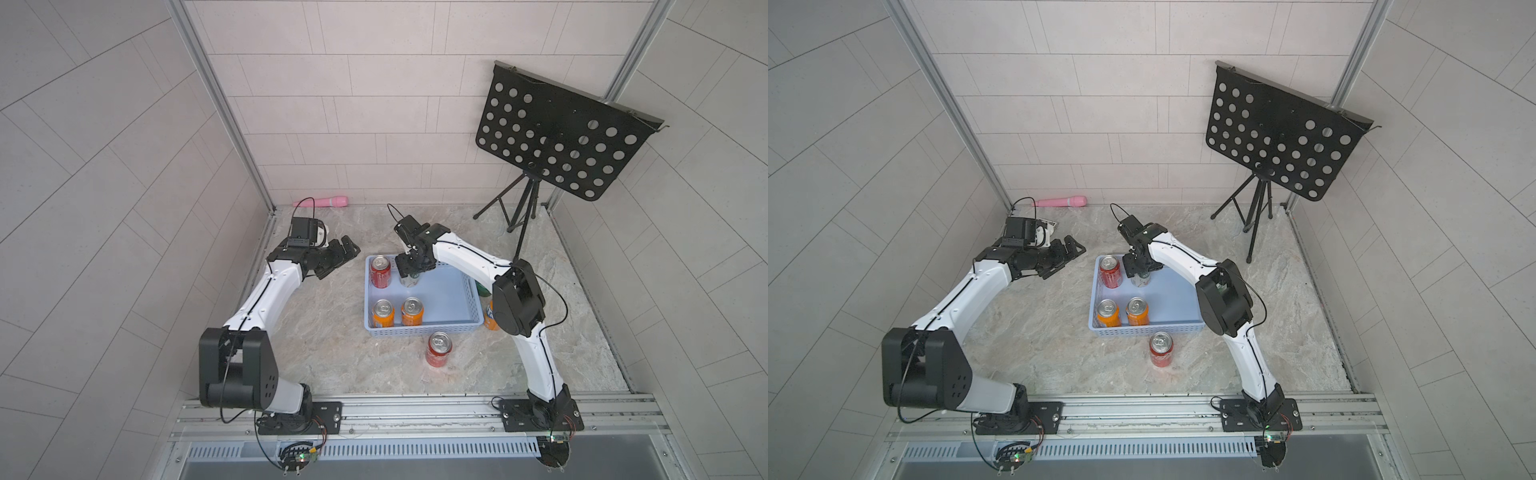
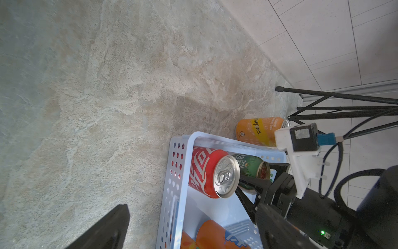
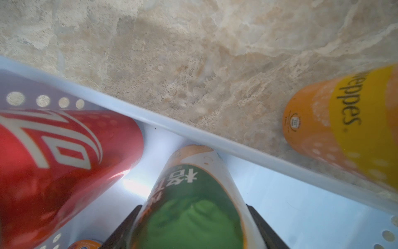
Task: Take out the drinks from the basket
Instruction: Pick up the drink from the basket, then place the drink at the center of the board.
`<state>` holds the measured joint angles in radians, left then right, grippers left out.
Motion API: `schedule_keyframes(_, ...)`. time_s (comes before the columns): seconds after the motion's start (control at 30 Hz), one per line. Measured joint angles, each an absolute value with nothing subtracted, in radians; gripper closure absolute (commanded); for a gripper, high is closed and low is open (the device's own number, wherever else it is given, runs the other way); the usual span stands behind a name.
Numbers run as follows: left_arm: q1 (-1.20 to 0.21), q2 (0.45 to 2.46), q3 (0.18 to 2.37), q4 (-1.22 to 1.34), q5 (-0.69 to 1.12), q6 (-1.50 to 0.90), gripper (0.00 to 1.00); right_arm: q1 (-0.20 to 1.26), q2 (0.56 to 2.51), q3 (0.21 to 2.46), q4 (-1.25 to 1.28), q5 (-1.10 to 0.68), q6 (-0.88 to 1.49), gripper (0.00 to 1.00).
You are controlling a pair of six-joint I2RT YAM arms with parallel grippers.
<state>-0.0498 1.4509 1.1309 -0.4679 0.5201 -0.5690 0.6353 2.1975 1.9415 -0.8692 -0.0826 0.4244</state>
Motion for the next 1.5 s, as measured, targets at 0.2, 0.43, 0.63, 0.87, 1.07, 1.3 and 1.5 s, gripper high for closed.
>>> schedule_keyframes(0.2,-0.05,1.451,1.131,-0.466,0.524,-0.569,0.0,0.636,2.186,1.941,-0.897,-0.086,0.425,0.78)
schedule_keyframes(0.43,-0.05,1.427,1.11,-0.452,0.532,-0.577,0.0,0.636,2.134,1.956,-0.967,-0.084,0.418,0.82)
schedule_keyframes(0.63,-0.05,1.423,1.11,-0.44,0.535,-0.577,0.0,0.636,2.085,2.008,-1.014,-0.08,0.409,0.82)
schedule_keyframes(0.87,-0.049,1.414,1.11,-0.439,0.533,-0.576,0.0,0.637,2.061,2.055,-1.058,-0.068,0.4,0.82)
schedule_keyframes(1.07,-0.046,1.384,1.111,-0.44,0.506,-0.551,0.0,0.641,2.061,2.135,-1.114,-0.056,0.393,0.82)
schedule_keyframes(1.3,-0.046,1.379,1.131,-0.461,0.473,-0.523,0.0,0.641,2.076,2.293,-1.145,-0.036,0.375,0.81)
schedule_keyframes(1.5,-0.046,1.378,1.13,-0.459,0.474,-0.525,0.0,0.64,2.173,2.476,-1.15,-0.008,0.351,0.8)
